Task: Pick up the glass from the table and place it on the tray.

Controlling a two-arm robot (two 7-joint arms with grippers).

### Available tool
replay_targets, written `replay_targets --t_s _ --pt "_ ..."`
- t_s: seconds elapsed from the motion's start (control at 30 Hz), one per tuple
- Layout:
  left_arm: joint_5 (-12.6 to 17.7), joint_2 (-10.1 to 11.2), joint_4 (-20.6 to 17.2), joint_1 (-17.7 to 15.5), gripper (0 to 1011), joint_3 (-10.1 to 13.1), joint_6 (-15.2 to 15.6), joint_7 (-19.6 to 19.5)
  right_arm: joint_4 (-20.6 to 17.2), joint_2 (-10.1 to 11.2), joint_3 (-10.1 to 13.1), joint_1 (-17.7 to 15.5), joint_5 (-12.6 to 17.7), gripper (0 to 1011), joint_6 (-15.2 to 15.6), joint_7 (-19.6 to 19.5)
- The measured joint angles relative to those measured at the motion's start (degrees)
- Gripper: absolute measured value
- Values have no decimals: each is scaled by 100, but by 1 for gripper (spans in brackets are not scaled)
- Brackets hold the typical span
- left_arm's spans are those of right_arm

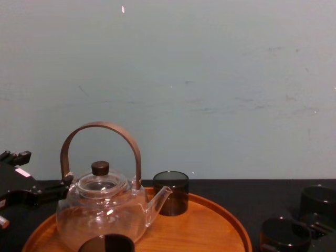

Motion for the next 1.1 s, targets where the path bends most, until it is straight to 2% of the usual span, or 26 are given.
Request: replay_targets --t_s 1.1 --pt "0 0 0 0 1010 0 0 0 0 0 0 0 0 906 0 0"
